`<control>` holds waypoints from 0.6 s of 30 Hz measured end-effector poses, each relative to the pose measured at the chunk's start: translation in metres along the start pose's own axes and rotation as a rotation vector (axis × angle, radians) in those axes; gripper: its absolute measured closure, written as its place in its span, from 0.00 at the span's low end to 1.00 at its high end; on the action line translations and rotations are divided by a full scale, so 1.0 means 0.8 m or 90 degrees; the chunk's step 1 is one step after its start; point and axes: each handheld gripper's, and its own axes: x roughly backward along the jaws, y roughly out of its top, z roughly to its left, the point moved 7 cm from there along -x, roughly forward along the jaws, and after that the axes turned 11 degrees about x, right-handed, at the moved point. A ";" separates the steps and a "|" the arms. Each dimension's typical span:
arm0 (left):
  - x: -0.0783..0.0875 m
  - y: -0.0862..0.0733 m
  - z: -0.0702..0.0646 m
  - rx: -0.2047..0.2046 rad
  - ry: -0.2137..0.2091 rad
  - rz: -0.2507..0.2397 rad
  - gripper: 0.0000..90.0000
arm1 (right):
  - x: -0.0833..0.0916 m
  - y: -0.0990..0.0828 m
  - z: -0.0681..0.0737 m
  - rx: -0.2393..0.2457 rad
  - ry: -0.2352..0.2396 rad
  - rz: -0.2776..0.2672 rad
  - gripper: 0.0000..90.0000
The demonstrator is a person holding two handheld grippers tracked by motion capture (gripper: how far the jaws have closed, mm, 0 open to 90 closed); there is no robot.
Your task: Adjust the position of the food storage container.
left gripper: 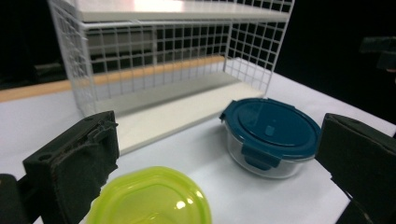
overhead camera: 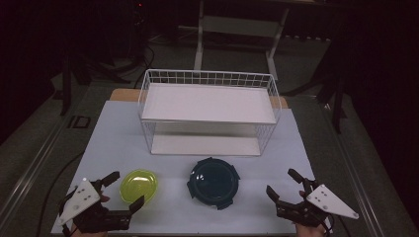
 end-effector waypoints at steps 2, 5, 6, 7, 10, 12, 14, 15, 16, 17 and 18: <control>-0.005 0.000 -0.003 -0.003 -0.008 0.014 0.00 | 0.000 0.000 0.000 -0.001 0.001 0.001 0.15; -0.020 -0.001 -0.015 -0.017 -0.022 0.060 0.00 | -0.001 0.000 0.001 -0.001 0.002 0.001 0.15; -0.029 -0.001 -0.023 -0.021 -0.035 0.081 0.00 | -0.001 0.000 0.001 0.001 0.002 0.000 0.15; -0.033 -0.002 -0.026 -0.022 -0.034 0.091 0.00 | -0.001 0.000 0.001 0.000 0.003 0.000 0.15; -0.041 -0.003 -0.031 -0.024 -0.042 0.104 0.02 | -0.001 0.000 0.001 -0.003 0.004 -0.001 0.15; -0.050 -0.008 -0.038 -0.032 -0.059 0.110 0.10 | 0.000 0.000 0.000 -0.006 0.004 -0.001 0.15; -0.057 -0.011 -0.042 -0.041 -0.065 0.112 0.16 | 0.000 0.000 0.000 -0.006 0.005 -0.003 0.15; -0.057 -0.011 -0.042 -0.041 -0.065 0.112 0.18 | 0.000 0.000 0.000 -0.006 0.005 -0.003 0.15; -0.059 -0.013 -0.043 -0.042 -0.066 0.118 0.20 | 0.001 0.001 0.000 -0.007 0.005 -0.004 0.15; -0.062 -0.015 -0.044 -0.043 -0.070 0.122 0.22 | 0.001 0.001 0.000 -0.007 0.005 -0.004 0.15; -0.064 -0.016 -0.044 -0.043 -0.071 0.125 0.22 | 0.001 0.001 0.000 -0.007 0.005 -0.004 0.15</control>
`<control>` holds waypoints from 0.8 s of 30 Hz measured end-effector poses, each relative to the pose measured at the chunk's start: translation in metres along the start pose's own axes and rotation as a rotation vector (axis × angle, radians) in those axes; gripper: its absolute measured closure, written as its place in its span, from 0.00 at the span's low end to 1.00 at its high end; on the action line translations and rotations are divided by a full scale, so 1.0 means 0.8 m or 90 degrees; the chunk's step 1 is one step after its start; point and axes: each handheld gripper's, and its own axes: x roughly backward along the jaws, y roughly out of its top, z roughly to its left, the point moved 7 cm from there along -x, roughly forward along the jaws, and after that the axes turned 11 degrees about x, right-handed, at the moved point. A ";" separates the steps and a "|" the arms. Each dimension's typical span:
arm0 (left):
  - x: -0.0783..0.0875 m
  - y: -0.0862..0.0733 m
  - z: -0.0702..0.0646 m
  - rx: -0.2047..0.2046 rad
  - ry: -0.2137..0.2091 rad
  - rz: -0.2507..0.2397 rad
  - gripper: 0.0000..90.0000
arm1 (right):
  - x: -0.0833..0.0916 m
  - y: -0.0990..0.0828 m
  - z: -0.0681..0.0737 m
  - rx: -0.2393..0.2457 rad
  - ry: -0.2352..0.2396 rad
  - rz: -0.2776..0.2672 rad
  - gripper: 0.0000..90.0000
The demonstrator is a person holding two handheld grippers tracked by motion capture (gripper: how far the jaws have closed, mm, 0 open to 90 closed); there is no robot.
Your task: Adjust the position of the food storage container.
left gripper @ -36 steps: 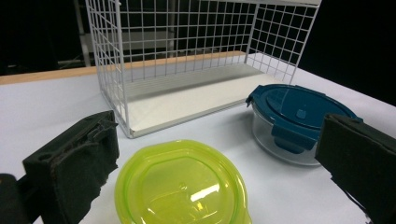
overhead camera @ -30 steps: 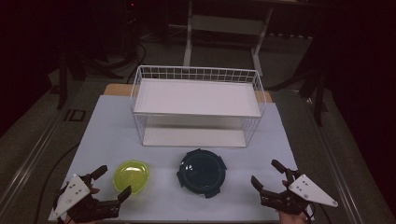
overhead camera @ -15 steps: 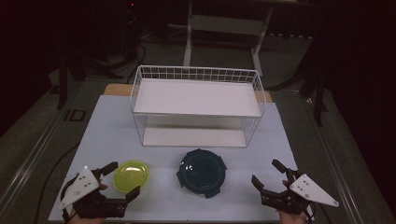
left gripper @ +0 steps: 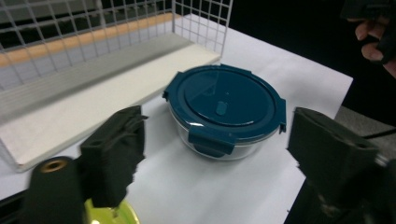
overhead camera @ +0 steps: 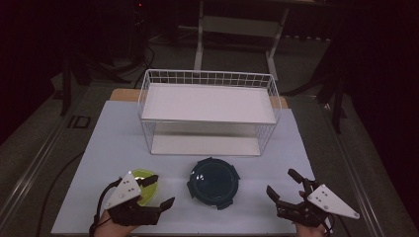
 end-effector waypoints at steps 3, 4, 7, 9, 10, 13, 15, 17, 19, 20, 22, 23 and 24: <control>-0.008 -0.004 -0.001 0.001 -0.003 0.015 0.32 | 0.000 0.000 0.000 0.000 0.000 0.000 0.15; -0.011 -0.006 -0.002 0.001 -0.002 0.019 0.39 | 0.000 0.000 0.000 0.000 0.001 0.000 0.15; -0.021 -0.012 -0.004 0.002 -0.004 0.035 0.47 | 0.000 0.000 0.001 0.000 0.001 0.000 0.15; -0.027 -0.016 -0.006 -0.004 -0.007 0.044 0.51 | -0.001 0.000 0.000 -0.001 0.002 -0.001 0.15; -0.031 -0.018 -0.008 -0.001 -0.012 0.051 0.53 | 0.000 0.000 0.000 -0.001 0.001 -0.001 0.15; -0.046 -0.027 -0.011 0.004 -0.002 0.068 0.61 | -0.001 0.000 0.001 -0.001 0.002 -0.001 0.15; -0.049 -0.029 -0.012 0.006 -0.001 0.073 0.65 | -0.001 0.000 0.001 0.000 0.003 0.000 0.15; -0.056 -0.033 -0.009 0.017 0.012 0.082 0.74 | -0.001 0.000 0.001 -0.001 0.004 0.000 0.15; -0.062 -0.038 -0.007 0.027 0.017 0.092 0.77 | -0.001 0.000 0.001 -0.001 0.004 -0.001 0.15; -0.065 -0.040 -0.006 0.028 0.021 0.100 0.78 | 0.000 0.000 0.001 0.000 0.003 -0.001 0.15; -0.071 -0.045 -0.005 0.020 0.047 0.119 0.80 | 0.000 0.000 0.001 0.000 0.003 -0.002 0.15; -0.074 -0.048 -0.003 0.014 0.067 0.131 0.80 | 0.000 0.000 0.001 -0.001 0.004 -0.002 0.15; -0.077 -0.049 -0.003 0.022 0.069 0.137 0.84 | 0.000 0.000 0.001 -0.001 0.005 -0.002 0.15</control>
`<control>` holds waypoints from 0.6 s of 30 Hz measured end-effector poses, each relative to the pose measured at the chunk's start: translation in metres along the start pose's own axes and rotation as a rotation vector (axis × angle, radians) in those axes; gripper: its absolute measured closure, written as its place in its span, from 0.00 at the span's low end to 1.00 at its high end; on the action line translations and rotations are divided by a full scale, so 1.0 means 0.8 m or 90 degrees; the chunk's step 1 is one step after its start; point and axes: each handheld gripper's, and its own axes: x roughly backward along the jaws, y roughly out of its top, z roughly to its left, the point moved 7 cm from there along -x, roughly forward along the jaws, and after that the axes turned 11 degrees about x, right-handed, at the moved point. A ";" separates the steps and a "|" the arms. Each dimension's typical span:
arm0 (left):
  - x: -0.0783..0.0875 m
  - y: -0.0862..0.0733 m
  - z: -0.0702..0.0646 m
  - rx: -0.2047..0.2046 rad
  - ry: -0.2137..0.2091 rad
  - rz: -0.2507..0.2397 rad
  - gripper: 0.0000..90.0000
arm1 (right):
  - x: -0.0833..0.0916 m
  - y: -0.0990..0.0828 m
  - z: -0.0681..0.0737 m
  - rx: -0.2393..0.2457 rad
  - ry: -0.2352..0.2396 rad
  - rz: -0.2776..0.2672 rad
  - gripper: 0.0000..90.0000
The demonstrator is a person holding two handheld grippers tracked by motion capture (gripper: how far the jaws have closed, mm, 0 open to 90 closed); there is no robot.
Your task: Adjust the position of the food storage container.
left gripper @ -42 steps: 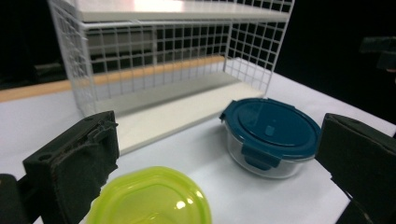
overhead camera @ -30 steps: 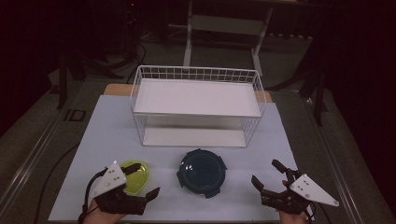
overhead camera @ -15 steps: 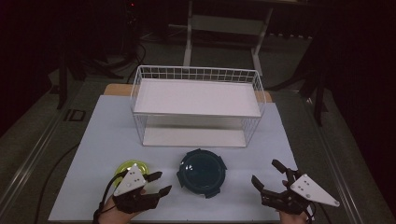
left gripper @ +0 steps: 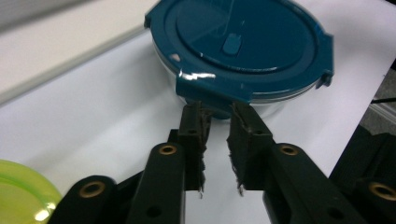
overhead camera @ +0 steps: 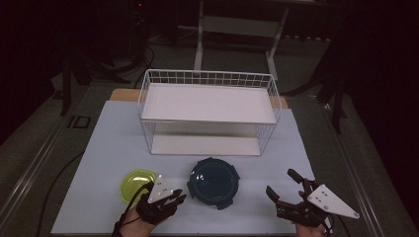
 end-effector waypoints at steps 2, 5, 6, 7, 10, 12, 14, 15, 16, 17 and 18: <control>-0.006 -0.002 0.000 -0.011 0.018 0.015 0.87 | 0.000 0.000 0.001 0.001 0.001 0.000 0.15; -0.010 -0.002 0.000 -0.005 0.020 0.023 0.92 | 0.000 0.001 0.001 0.001 0.000 -0.001 0.15; -0.013 -0.002 0.002 0.005 0.028 0.024 0.94 | 0.000 0.001 0.001 0.001 0.000 -0.001 0.15; -0.013 -0.002 0.002 0.005 0.028 0.024 0.96 | 0.000 0.000 0.001 0.000 0.000 -0.001 0.15; -0.018 -0.001 0.003 0.013 0.023 0.026 0.97 | 0.000 0.000 0.000 0.000 0.001 -0.001 0.15; -0.021 0.000 0.002 0.008 0.025 0.027 0.98 | 0.000 0.000 0.000 0.001 0.001 -0.002 0.15; -0.024 0.000 0.003 0.014 0.019 0.034 0.98 | 0.000 0.000 0.000 0.001 0.002 -0.002 0.15; -0.024 0.000 0.003 0.014 0.019 0.034 0.98 | 0.000 0.000 0.000 0.001 0.002 -0.002 0.15; -0.024 0.000 0.003 0.014 0.019 0.034 0.98 | 0.000 0.000 0.001 0.001 0.002 -0.001 0.15; -0.028 -0.001 0.006 0.018 0.022 0.036 0.98 | 0.001 0.000 0.001 0.002 0.002 -0.002 0.15; -0.030 0.000 0.006 0.017 0.022 0.032 0.98 | 0.001 0.000 0.001 0.002 0.002 -0.002 0.15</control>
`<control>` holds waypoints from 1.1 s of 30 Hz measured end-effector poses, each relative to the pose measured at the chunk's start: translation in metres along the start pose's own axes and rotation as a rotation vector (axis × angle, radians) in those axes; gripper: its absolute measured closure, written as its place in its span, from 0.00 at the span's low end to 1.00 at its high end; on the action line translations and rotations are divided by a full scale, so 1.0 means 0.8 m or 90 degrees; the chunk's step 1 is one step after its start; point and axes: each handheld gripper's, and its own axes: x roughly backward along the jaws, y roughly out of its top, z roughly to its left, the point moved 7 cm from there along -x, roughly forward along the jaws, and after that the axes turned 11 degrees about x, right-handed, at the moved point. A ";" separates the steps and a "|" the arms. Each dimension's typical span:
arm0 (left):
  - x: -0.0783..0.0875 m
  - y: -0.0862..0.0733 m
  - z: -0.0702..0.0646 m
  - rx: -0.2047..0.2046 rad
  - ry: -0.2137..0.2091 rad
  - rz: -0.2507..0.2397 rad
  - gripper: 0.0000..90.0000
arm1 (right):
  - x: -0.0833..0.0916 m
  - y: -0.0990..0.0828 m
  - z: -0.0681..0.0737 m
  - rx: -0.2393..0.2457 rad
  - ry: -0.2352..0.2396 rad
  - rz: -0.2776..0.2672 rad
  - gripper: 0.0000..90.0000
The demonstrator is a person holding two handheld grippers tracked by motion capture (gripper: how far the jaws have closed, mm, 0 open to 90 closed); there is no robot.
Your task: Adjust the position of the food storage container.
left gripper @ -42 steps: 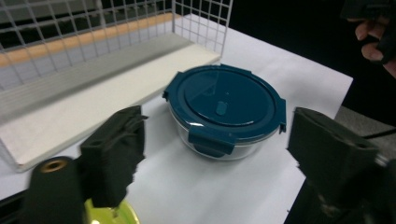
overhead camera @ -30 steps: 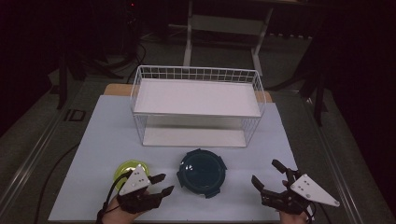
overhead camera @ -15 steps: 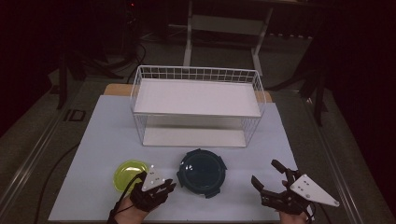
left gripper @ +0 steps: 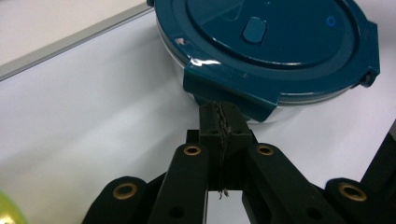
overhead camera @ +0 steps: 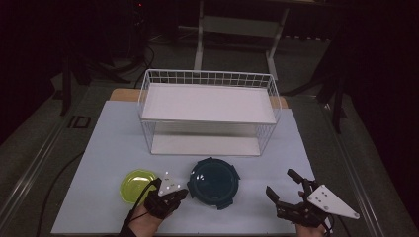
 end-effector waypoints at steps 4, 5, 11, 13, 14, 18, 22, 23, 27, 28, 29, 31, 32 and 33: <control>-0.007 0.000 0.001 -0.003 0.003 0.005 0.98 | 0.000 0.000 0.000 0.000 0.002 0.000 0.15; -0.007 0.001 0.003 0.002 0.000 0.009 0.98 | 0.000 0.000 0.001 0.000 0.002 0.000 0.15; -0.010 0.003 0.007 0.015 0.001 0.011 0.98 | -0.001 0.000 0.002 0.000 0.004 0.001 0.15; -0.013 0.006 0.008 0.022 0.001 0.010 0.98 | -0.001 0.000 0.002 0.001 0.005 0.002 0.15; -0.013 0.006 0.008 0.022 0.001 0.010 0.98 | -0.001 0.000 0.002 0.002 0.005 0.002 0.15; -0.017 0.011 0.008 0.029 0.002 0.007 0.98 | -0.002 -0.001 0.002 0.004 0.007 0.003 0.15; -0.022 0.017 0.009 0.025 -0.004 0.003 0.98 | -0.002 0.000 0.002 0.004 0.007 0.002 0.15; -0.023 0.018 0.009 0.026 -0.004 0.003 0.98 | -0.002 -0.001 0.003 0.005 0.007 0.003 0.15; -0.026 0.022 0.010 0.026 -0.005 0.004 0.98 | -0.002 -0.001 0.003 0.004 0.008 0.003 0.15; -0.027 0.023 0.010 0.027 -0.007 0.004 0.98 | -0.002 -0.001 0.003 0.004 0.009 0.003 0.15; -0.028 0.024 0.011 0.031 -0.010 0.006 0.98 | -0.002 -0.001 0.003 0.004 0.009 0.002 0.15; -0.032 0.028 0.011 0.030 -0.015 0.006 0.98 | -0.003 -0.001 0.004 0.002 0.009 0.003 0.15; -0.032 0.028 0.011 0.030 -0.015 0.006 0.98 | -0.003 -0.001 0.004 0.002 0.009 0.004 0.15; -0.033 0.030 0.011 0.029 -0.019 0.006 0.98 | -0.003 -0.001 0.004 0.002 0.009 0.005 0.15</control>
